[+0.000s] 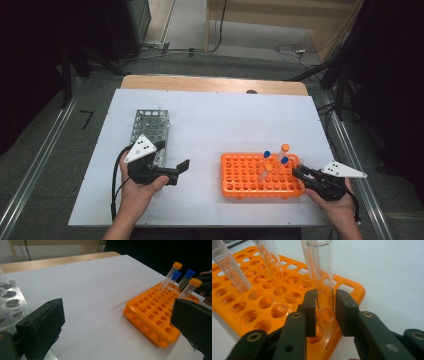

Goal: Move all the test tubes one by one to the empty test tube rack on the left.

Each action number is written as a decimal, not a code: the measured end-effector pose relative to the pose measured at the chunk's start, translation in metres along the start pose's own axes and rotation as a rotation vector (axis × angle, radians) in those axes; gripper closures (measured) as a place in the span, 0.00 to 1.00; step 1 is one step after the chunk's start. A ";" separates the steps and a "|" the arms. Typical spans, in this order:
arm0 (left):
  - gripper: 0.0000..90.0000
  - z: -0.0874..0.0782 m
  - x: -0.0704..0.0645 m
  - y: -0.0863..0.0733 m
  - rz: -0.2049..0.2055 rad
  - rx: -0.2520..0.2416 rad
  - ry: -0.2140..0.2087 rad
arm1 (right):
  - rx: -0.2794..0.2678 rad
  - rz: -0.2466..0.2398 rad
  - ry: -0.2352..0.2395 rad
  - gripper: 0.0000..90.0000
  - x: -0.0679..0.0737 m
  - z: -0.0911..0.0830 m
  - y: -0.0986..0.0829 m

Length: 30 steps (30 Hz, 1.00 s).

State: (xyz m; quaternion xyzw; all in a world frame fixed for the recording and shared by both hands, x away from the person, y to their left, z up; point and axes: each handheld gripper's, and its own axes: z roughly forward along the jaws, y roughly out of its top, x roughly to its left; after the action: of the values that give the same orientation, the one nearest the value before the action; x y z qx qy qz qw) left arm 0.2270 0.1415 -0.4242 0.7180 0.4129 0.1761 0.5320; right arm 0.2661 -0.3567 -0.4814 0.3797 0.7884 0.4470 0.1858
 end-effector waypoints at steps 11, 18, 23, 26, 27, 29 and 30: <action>0.00 0.002 -0.007 -0.003 0.007 0.006 -0.031 | -0.005 0.008 -0.014 0.82 0.001 -0.002 0.003; 0.00 0.005 -0.007 -0.006 0.011 0.017 -0.038 | -0.044 0.001 -0.029 0.82 0.004 -0.014 0.012; 0.00 0.005 -0.008 -0.006 0.012 0.017 -0.046 | -0.072 0.008 -0.001 0.82 0.007 -0.022 0.018; 0.00 0.005 -0.009 -0.006 0.016 0.018 -0.049 | -0.066 0.001 0.029 0.82 0.012 -0.022 0.019; 0.00 0.005 -0.009 -0.005 0.015 0.016 -0.051 | -0.064 -0.002 0.041 0.82 0.015 -0.022 0.019; 0.00 0.005 -0.010 -0.005 0.017 0.015 -0.053 | -0.058 -0.018 0.058 0.82 0.022 -0.020 0.020; 0.00 0.005 -0.010 -0.005 0.017 0.015 -0.055 | -0.055 -0.027 0.068 0.82 0.025 -0.019 0.021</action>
State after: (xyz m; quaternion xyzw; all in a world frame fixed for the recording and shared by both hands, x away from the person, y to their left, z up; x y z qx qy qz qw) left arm 0.2223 0.1306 -0.4289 0.7300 0.3933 0.1576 0.5363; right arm 0.2471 -0.3420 -0.4523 0.3483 0.7867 0.4786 0.1754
